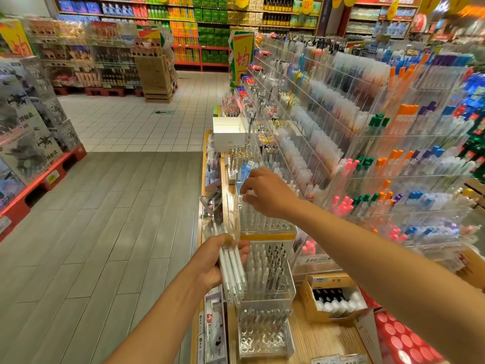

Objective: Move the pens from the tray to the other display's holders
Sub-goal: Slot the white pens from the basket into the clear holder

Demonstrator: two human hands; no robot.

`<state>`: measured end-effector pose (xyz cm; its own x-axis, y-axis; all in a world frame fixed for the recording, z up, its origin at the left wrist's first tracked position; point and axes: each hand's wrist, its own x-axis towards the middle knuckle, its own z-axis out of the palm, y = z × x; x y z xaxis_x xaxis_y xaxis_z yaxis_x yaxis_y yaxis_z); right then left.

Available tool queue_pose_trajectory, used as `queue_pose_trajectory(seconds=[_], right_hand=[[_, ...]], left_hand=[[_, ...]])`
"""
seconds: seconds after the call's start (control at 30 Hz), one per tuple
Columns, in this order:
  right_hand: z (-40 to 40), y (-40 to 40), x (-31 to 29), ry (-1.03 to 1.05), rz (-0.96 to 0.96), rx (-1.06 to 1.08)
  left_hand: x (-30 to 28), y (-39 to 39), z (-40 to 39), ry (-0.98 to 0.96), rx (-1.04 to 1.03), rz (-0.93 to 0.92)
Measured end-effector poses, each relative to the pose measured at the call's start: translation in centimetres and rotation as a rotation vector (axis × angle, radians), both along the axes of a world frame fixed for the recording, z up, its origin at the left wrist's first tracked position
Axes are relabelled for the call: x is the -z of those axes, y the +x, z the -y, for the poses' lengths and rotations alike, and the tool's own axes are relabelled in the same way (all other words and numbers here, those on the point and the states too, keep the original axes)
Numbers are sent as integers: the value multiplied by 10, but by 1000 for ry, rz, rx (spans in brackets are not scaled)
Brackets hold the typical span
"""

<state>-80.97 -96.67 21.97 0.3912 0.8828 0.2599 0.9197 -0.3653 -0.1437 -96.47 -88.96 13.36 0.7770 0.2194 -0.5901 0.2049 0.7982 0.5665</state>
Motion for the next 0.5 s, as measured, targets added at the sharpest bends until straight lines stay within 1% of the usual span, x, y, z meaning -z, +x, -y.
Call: queue_pose_trajectory(seconds=[0.07,0.13,0.17,0.23,0.33,0.37,0.43,0.5], right_hand=[[6,-5,4,102,-8,9],[13,-13,7,227,-101,0],[17,-17,9,249,-180,-7],[23,-24,14,198,-379,20],[32,-25,24,61,-639,126],[36,-25,28,48,-722,145],[44,-27,34,70,-817,153],[50,-29,37,86,-830,168]], left_hand=[[0,0,1,14,13,10],[0,1,3,44,41,34],[-1,2,5,50,57,49],[-2,3,9,47,81,75],[-4,4,17,5,124,133],[-5,4,20,-6,148,159],[-6,3,26,26,172,169],[-3,5,30,58,154,157]])
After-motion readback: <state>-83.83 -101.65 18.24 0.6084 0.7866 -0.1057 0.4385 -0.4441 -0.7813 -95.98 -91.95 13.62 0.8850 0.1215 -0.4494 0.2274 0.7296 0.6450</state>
